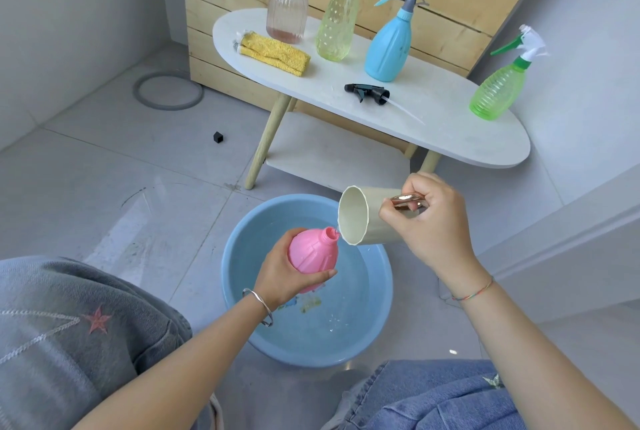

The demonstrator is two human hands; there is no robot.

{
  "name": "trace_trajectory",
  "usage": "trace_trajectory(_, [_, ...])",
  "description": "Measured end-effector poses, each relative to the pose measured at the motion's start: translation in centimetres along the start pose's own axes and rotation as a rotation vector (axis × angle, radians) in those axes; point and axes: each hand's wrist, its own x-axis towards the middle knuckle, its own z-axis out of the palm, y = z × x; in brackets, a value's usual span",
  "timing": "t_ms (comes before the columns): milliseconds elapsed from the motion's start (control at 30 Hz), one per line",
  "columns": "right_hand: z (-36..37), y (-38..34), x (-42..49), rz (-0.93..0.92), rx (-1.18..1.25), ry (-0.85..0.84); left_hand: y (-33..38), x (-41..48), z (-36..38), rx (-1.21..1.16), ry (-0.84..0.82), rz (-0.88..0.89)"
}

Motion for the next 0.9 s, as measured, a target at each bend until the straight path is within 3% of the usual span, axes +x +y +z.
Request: trace_trajectory(900, [1.04,-0.78,0.10,-0.194,-0.151,-0.022,-0.10,0.07,-0.10,0.028,0.003,-0.004])
